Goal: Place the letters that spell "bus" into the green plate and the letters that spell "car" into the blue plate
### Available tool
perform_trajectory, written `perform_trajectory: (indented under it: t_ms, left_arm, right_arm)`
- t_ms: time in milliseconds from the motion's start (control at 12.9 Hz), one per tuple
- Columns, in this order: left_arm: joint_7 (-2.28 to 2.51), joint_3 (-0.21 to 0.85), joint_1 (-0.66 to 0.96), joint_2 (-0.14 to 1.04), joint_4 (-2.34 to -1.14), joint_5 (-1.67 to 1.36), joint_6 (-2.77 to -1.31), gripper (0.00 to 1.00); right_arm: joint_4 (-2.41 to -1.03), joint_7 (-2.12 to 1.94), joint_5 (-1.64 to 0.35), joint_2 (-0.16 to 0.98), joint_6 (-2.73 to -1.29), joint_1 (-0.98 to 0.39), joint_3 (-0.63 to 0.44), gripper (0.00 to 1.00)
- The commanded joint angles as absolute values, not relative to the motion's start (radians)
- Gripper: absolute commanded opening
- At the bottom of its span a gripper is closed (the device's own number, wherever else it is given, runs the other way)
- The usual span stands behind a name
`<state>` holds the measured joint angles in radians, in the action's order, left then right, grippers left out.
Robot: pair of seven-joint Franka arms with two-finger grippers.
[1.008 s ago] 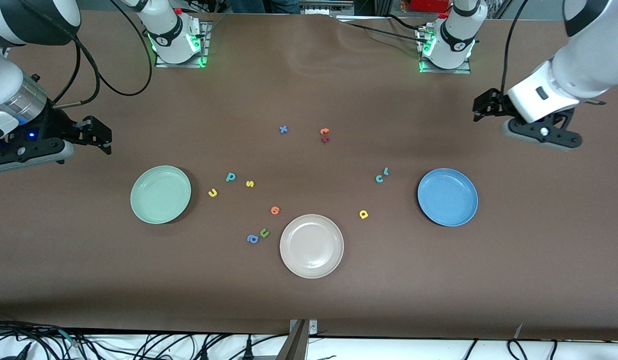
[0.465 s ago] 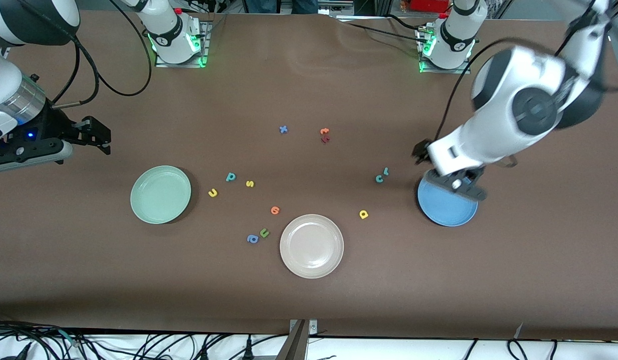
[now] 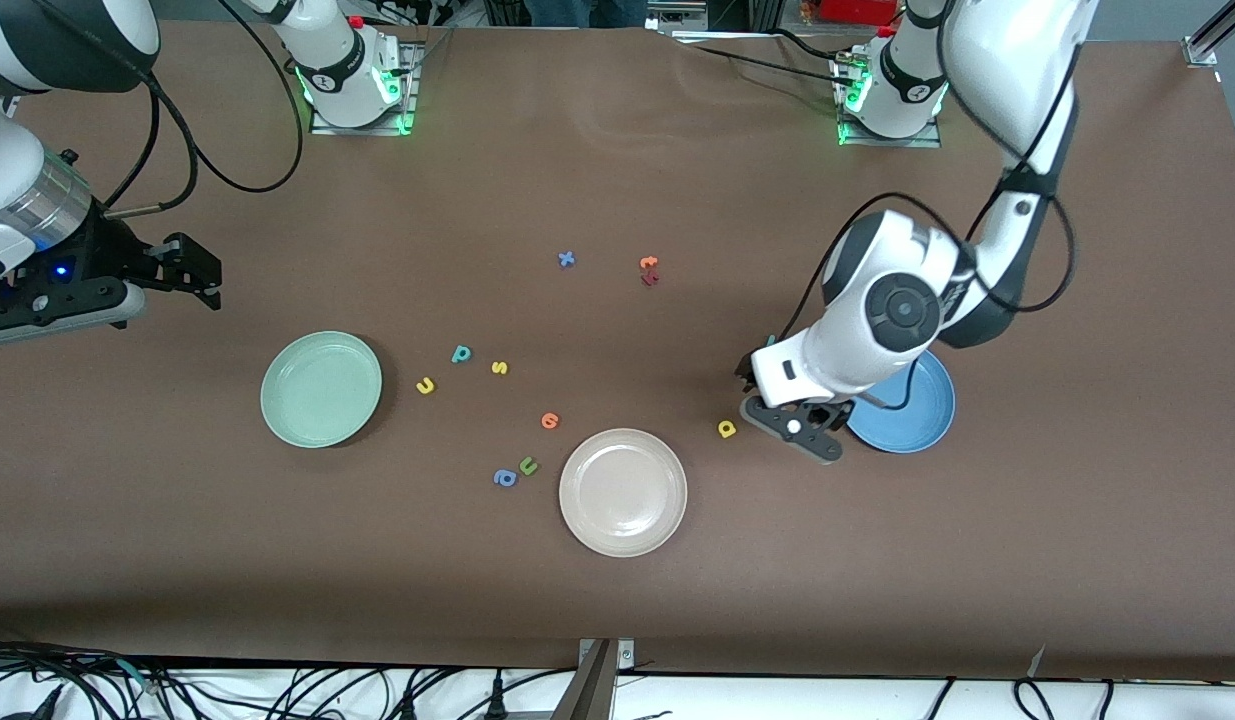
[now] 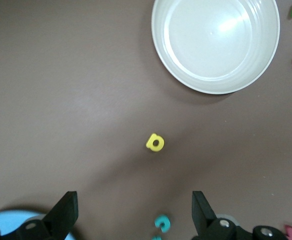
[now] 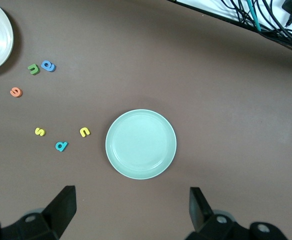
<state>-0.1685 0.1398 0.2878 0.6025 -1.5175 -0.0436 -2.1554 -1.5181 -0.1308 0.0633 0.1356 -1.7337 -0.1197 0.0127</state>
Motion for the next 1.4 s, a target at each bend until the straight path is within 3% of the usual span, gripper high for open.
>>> perform_trajectory:
  t_ms: [0, 388, 776, 853, 931, 1008, 1086, 1163, 1319]
  left_arm:
    - [-0.326, 0.141, 0.296, 0.699, -1.474, -0.057, -2.253, 1.0]
    - [-0.38, 0.14, 0.348, 0.814, -1.483, -0.005, -2.413, 1.0]
    - [-0.457, 0.14, 0.342, 0.853, -1.491, -0.005, -2.444, 1.0]
    - [-0.456, 0.14, 0.344, 0.854, -1.491, -0.005, -2.444, 0.95]
    - [-0.457, 0.14, 0.344, 0.854, -1.493, -0.005, -2.444, 0.79]
    - [-0.466, 0.14, 0.344, 0.854, -1.505, -0.005, -2.444, 0.51]
    - [-0.471, 0.14, 0.348, 0.859, -1.505, -0.005, -2.444, 0.41]
    - [-0.475, 0.138, 0.347, 0.862, -1.505, -0.003, -2.445, 0.26]
    - [-0.495, 0.138, 0.345, 0.862, -1.505, -0.003, -2.444, 0.1]
  right_arm:
    - [-1.529, -0.147, 0.078, 0.126, -1.72, -0.115, 0.014, 1.0]
    - [-1.629, -0.141, 0.069, 0.109, -1.733, -0.117, 0.018, 1.0]
    - [-1.813, -0.054, 0.06, 0.135, -1.981, -0.182, 0.023, 1.0]
    - [-1.828, -0.002, 0.064, 0.153, -2.026, -0.219, 0.025, 1.0]
    - [-1.83, 0.017, 0.071, 0.176, -2.043, -0.239, 0.041, 1.0]
    - [-1.829, 0.006, 0.072, 0.199, -2.046, -0.241, 0.067, 1.0]
    - [-1.827, -0.02, 0.074, 0.225, -2.049, -0.241, 0.086, 1.0]
    - [-1.825, -0.075, 0.077, 0.256, -2.078, -0.258, 0.093, 1.0]
    - [-1.841, -0.266, 0.161, 0.322, -2.214, -0.275, 0.095, 1.0]
